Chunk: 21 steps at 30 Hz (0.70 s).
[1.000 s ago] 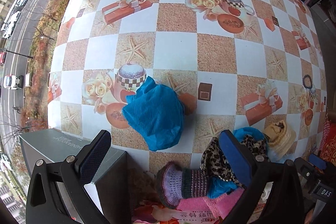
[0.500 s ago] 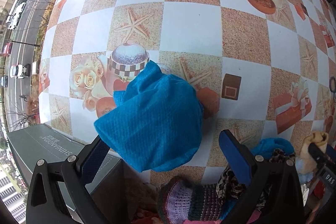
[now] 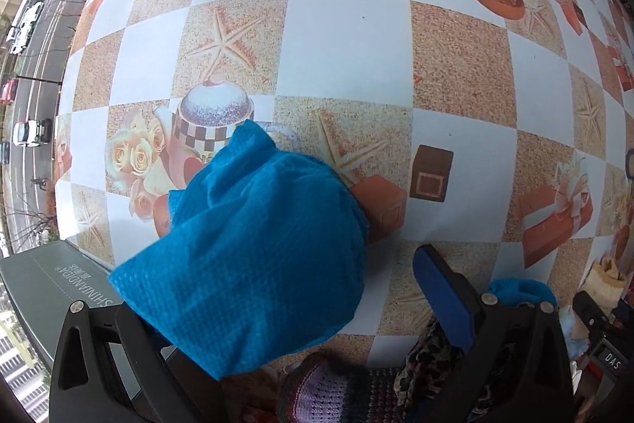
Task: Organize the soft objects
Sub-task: 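Grasp the blue cloth with the left tool while the right tool grasps the beige knit sock, then carry the blue cloth and beige sock in both tools over the white box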
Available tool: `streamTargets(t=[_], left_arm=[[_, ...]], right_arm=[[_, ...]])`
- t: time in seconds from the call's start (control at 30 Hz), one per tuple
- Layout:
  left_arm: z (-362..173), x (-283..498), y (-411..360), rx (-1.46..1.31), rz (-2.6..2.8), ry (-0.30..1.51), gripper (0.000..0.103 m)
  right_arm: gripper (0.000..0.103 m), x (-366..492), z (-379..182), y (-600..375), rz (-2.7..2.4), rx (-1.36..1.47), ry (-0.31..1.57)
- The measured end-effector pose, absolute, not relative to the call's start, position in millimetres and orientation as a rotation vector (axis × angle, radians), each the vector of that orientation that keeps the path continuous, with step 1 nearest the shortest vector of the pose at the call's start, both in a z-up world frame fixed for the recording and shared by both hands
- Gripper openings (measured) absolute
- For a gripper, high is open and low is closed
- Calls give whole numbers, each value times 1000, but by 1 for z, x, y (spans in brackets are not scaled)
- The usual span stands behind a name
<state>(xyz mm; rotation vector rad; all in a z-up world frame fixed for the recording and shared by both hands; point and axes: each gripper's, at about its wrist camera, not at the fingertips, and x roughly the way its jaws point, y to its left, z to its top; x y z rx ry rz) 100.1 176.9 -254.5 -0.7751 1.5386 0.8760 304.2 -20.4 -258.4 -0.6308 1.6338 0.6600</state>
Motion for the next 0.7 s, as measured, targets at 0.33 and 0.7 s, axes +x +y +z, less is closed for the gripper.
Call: streamTargets(t=[0.33, 0.7], left_arm=[[-270, 95, 185, -924, 829, 1494, 103], [-242, 116, 171, -783, 792, 1459, 20]], right_arm=[[103, 306, -260, -27, 662, -642, 1643], [39, 274, -248, -30, 838, -757, 1519]])
